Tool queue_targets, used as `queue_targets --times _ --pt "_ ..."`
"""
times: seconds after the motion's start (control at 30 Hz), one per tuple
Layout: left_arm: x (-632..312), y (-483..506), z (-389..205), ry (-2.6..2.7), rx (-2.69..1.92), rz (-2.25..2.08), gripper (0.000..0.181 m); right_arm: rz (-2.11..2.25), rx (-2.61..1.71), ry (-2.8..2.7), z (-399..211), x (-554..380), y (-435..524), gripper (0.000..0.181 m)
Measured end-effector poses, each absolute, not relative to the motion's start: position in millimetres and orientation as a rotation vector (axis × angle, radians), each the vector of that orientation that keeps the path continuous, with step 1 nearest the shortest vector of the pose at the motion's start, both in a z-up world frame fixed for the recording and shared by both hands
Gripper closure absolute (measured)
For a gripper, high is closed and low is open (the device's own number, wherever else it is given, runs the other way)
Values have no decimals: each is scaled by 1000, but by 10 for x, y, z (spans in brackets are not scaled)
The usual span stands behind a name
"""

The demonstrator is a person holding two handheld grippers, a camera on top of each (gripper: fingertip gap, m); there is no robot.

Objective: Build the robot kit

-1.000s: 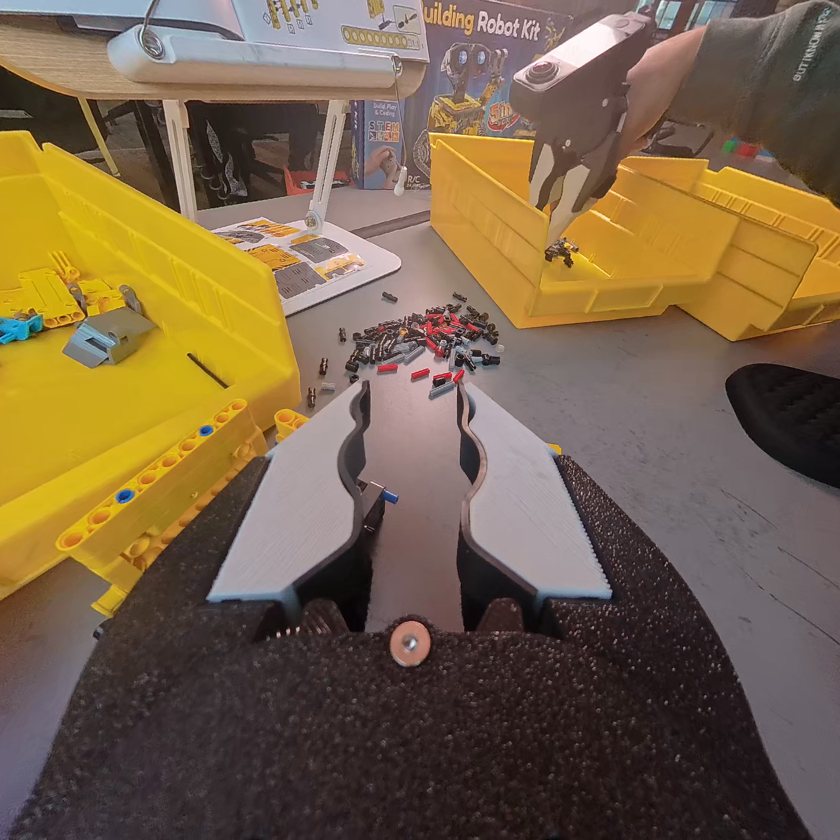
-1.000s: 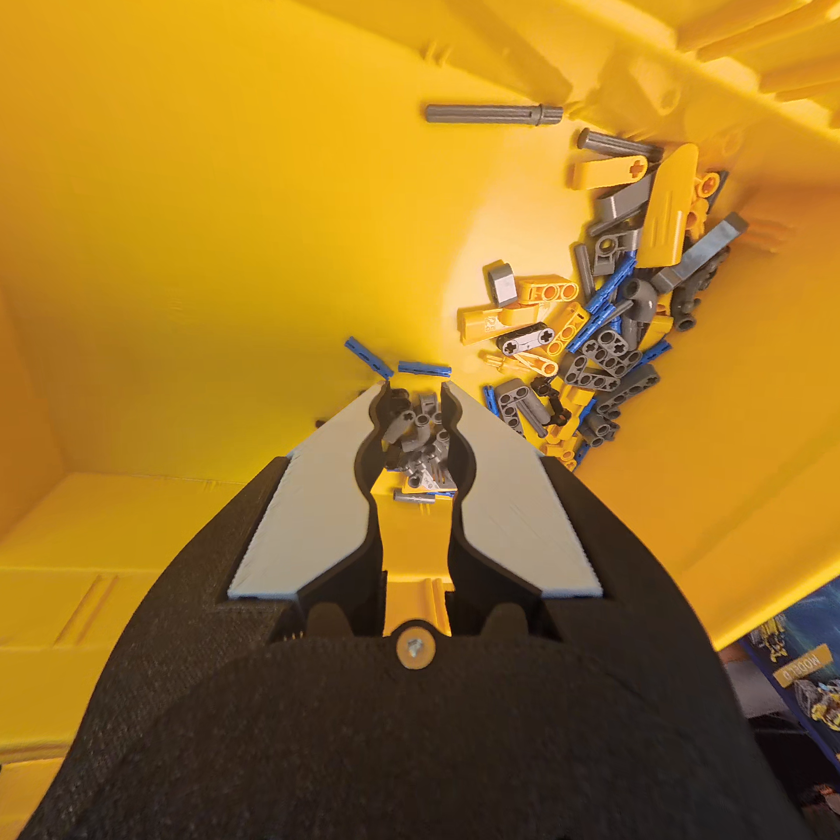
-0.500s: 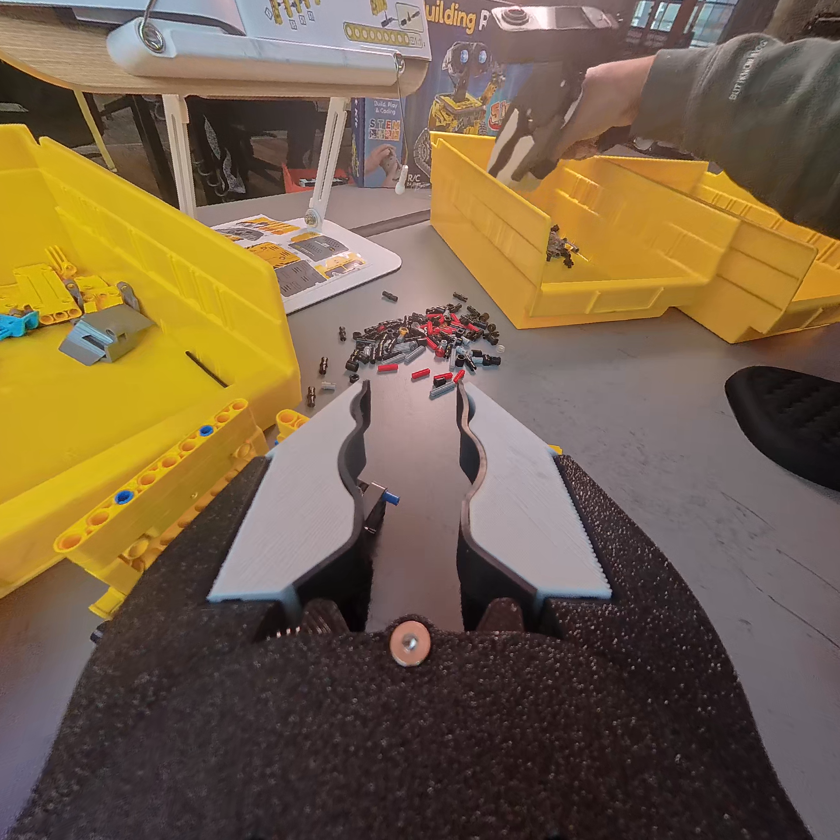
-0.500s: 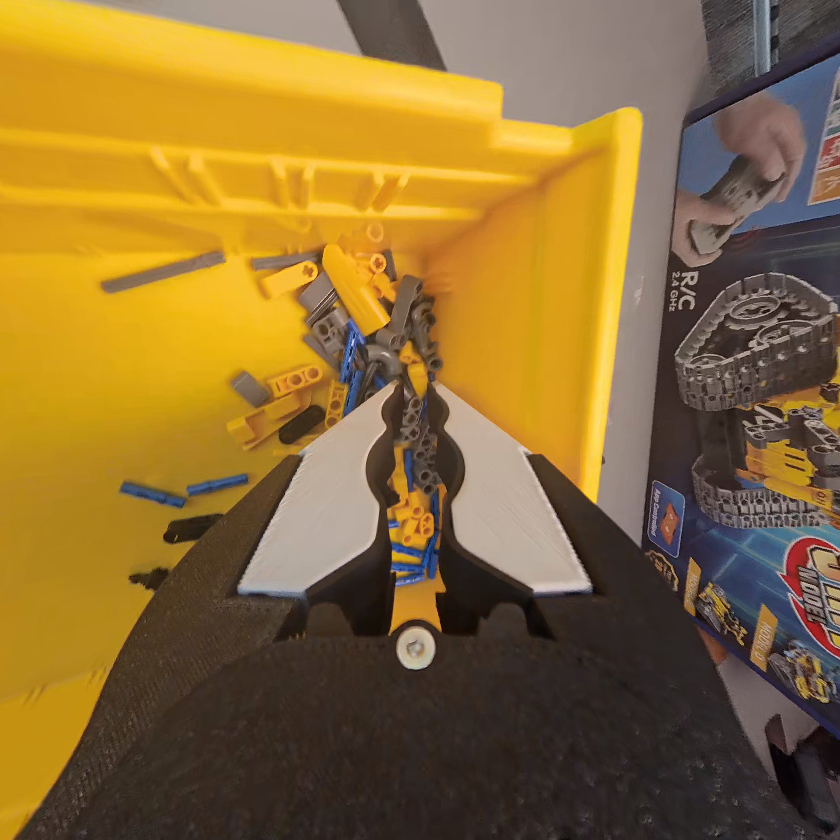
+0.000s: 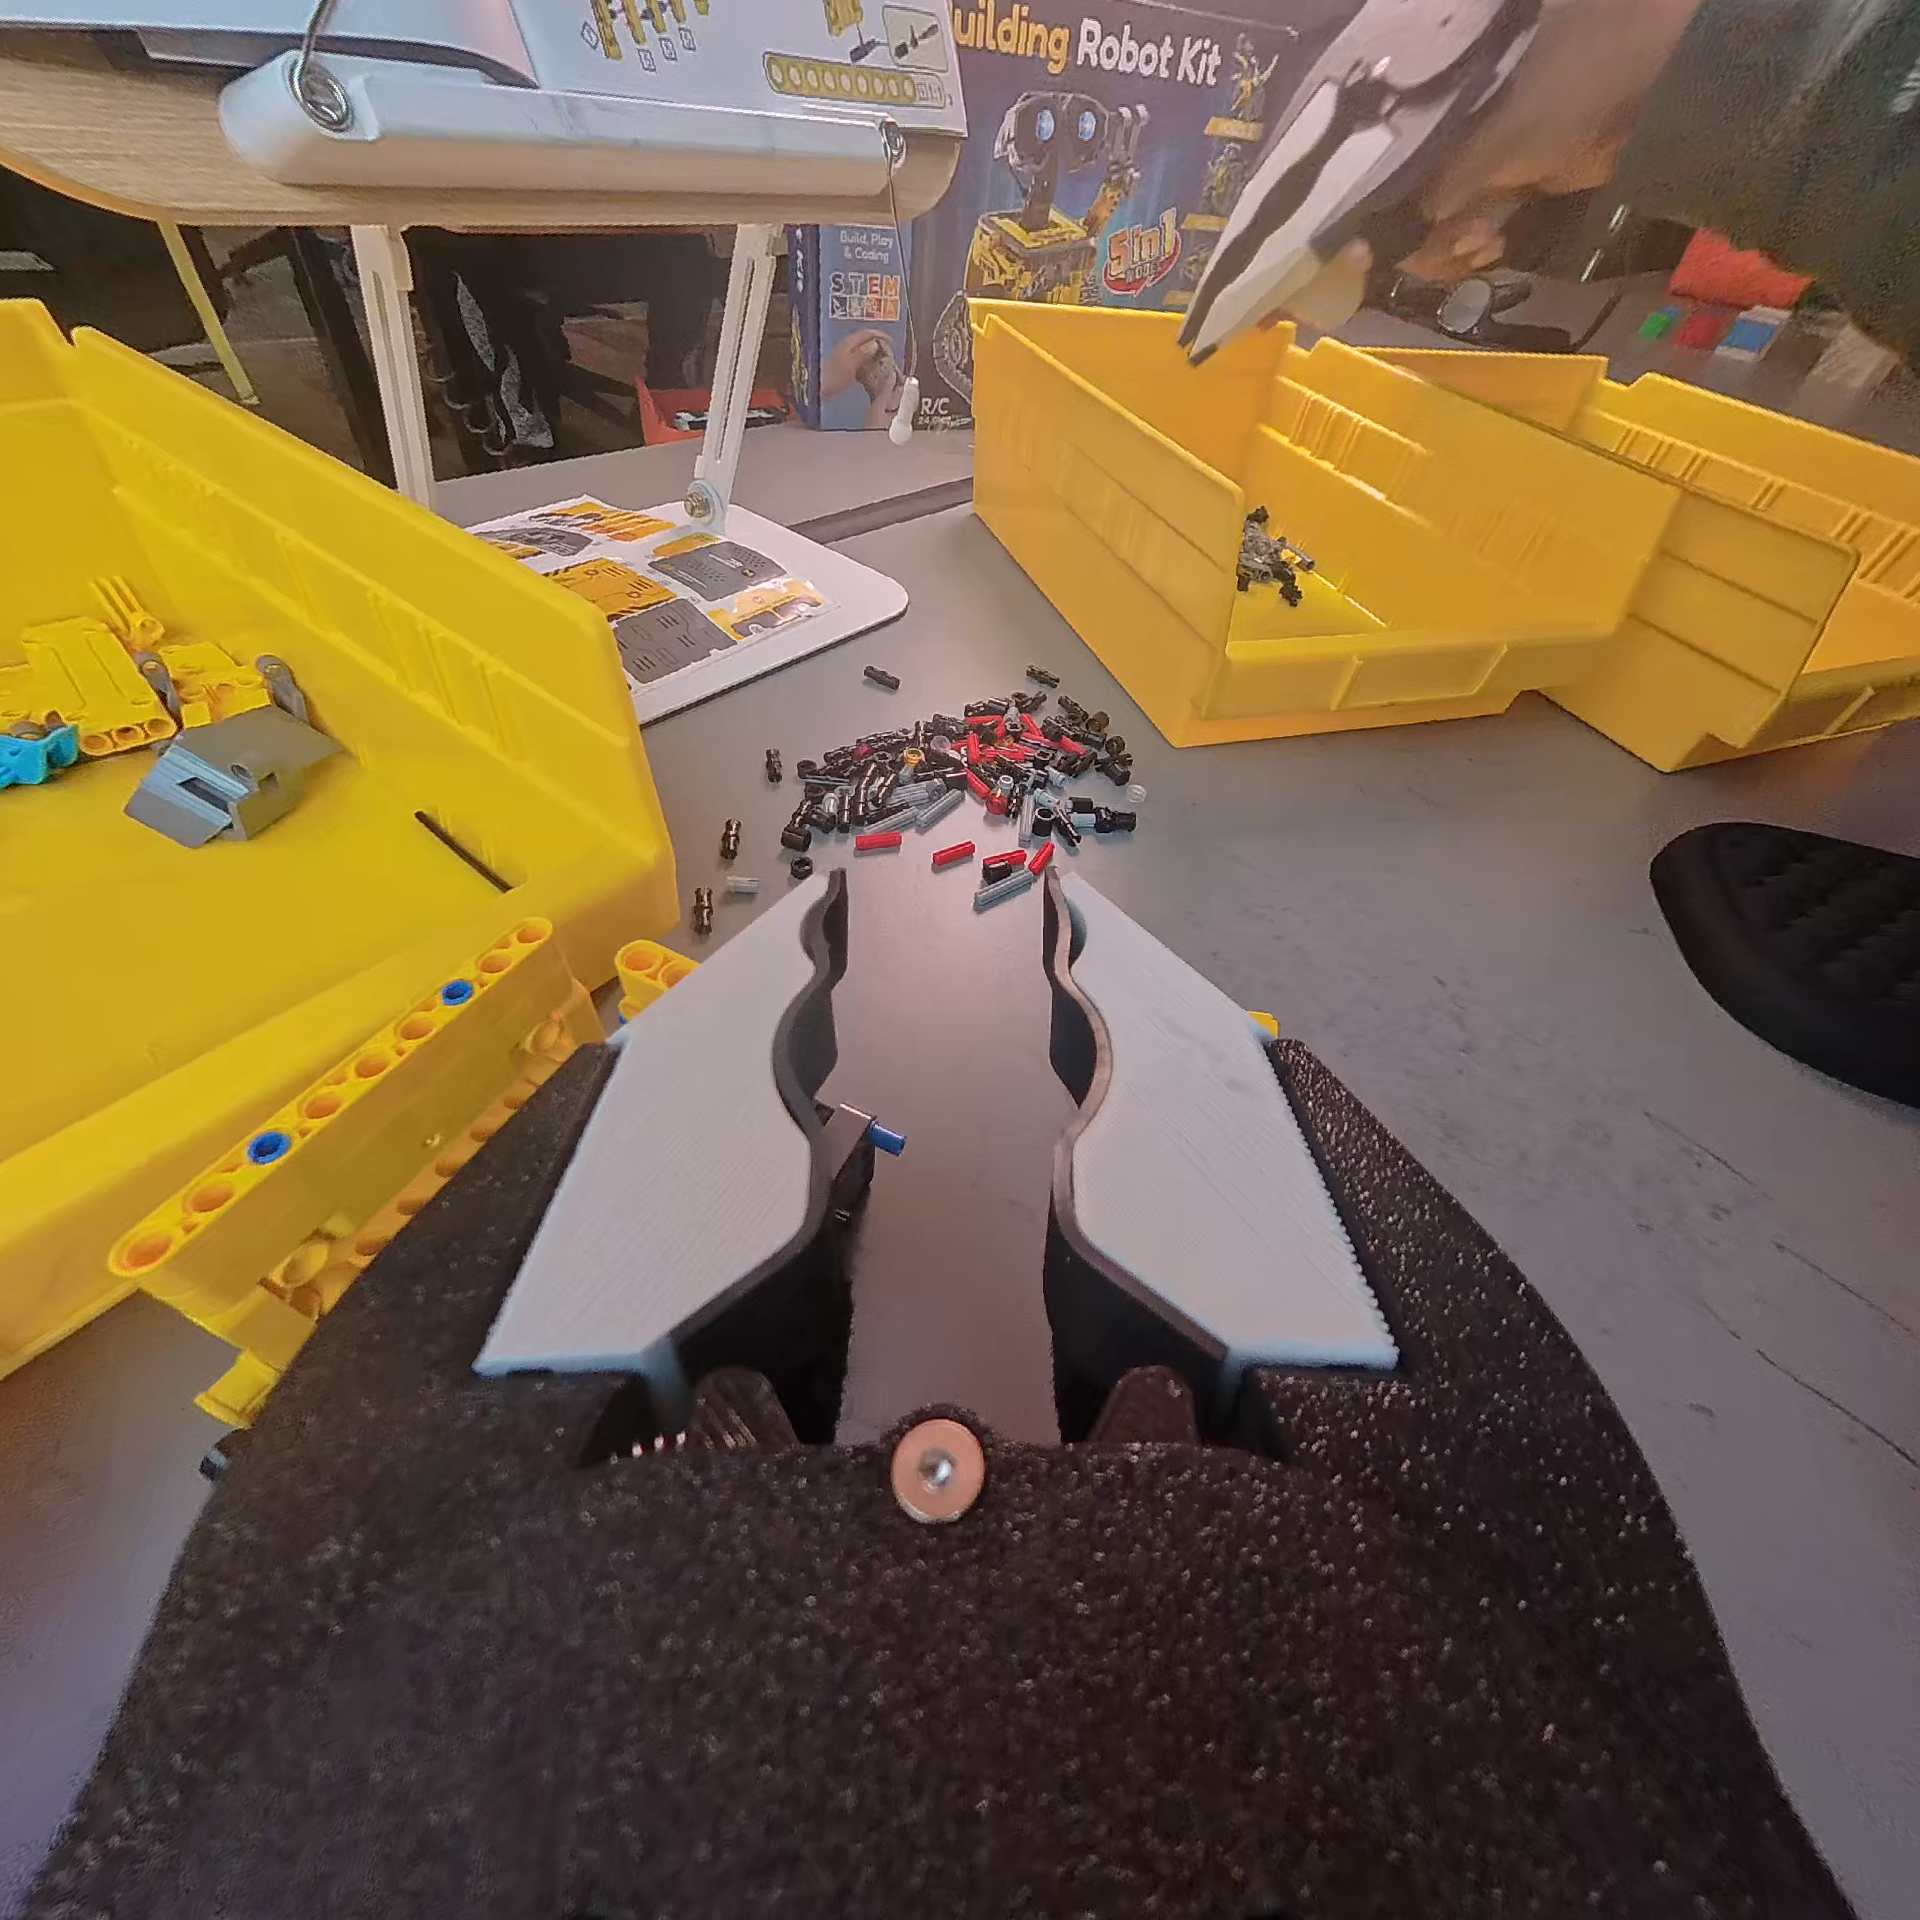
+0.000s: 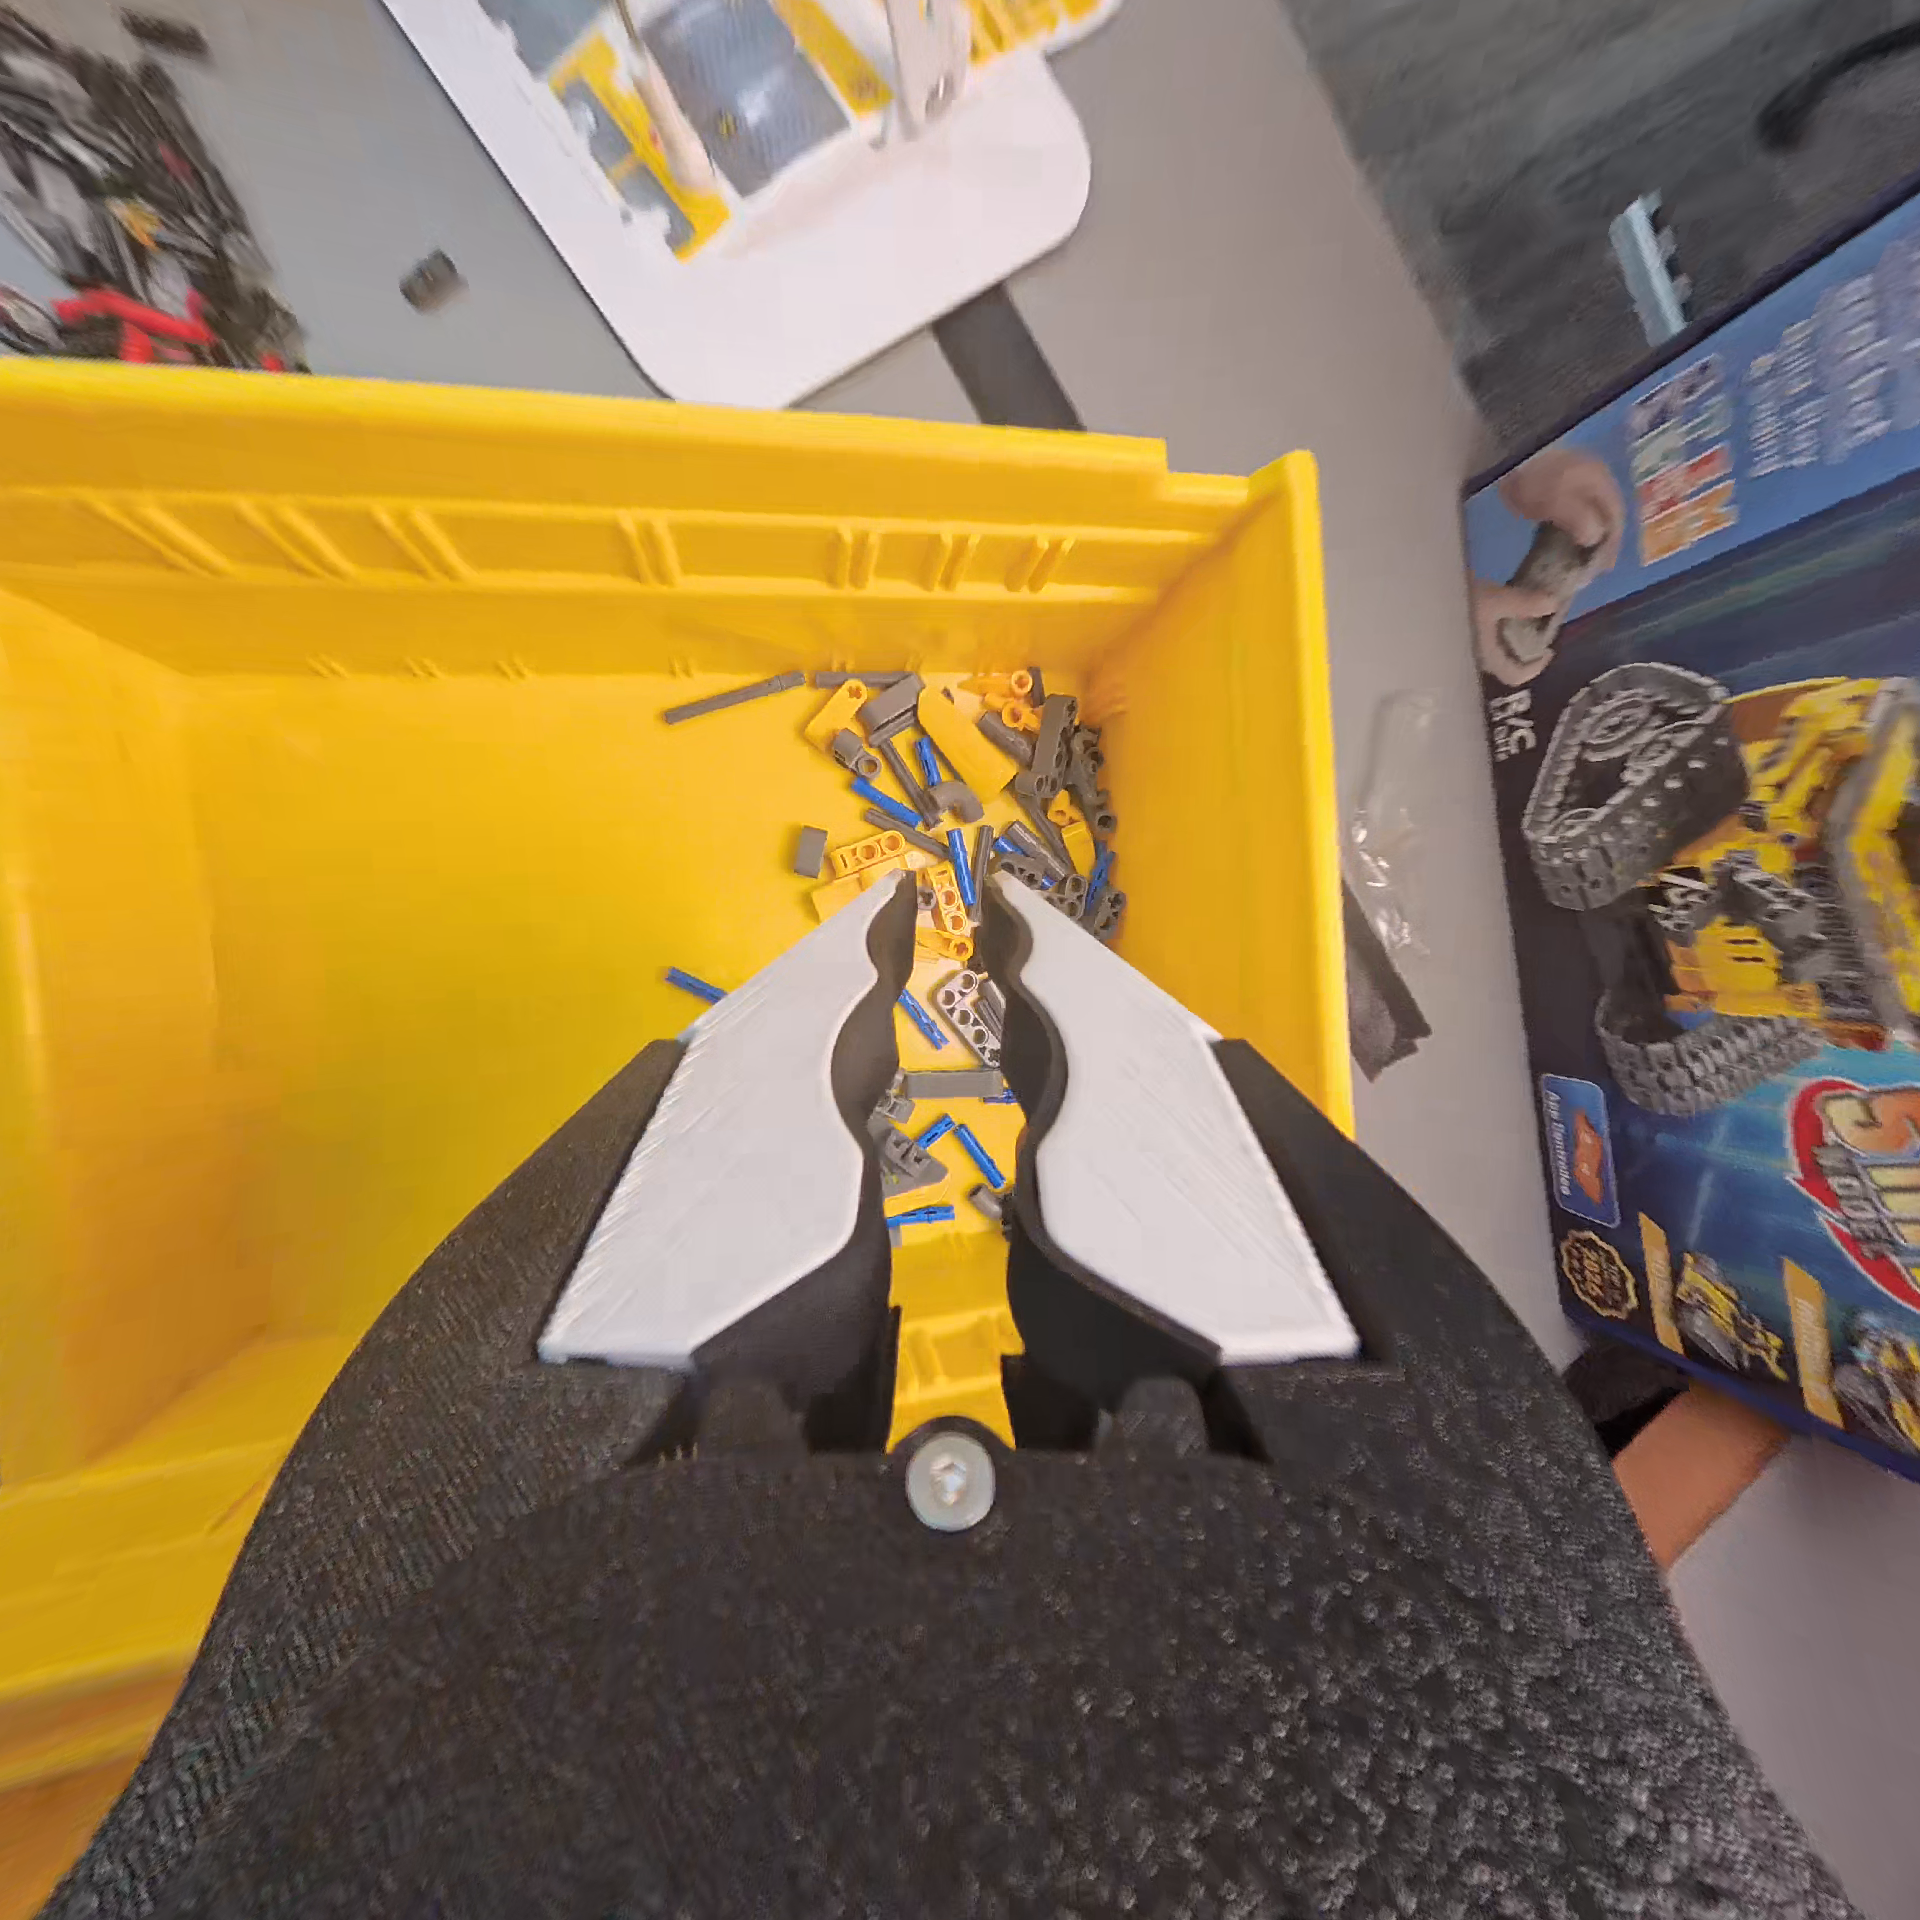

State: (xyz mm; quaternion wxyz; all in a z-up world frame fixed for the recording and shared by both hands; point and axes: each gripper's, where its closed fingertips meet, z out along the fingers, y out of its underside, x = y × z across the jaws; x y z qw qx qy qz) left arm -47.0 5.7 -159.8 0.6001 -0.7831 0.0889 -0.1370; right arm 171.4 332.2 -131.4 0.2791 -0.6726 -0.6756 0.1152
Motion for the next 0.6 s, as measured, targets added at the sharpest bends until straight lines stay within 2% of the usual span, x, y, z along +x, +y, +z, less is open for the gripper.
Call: queue_targets --times 0.13,0.27,0.43,0.6 --pt "-461 64 -1599 214 -1815 -305 145 401 -1647 -1616 -662 2002 3040 169" --pt "-465 59 -1578 217 -1801 -273 146 404 -1565 -1484 -342 2470 2750 169" --pt "-453 47 -1555 238 -1786 -201 146 350 -1596 -1432 -373 3099 2476 166" --pt "-473 38 -1558 245 -1787 -121 146 147 -1732 -1485 -728 3739 2475 166"
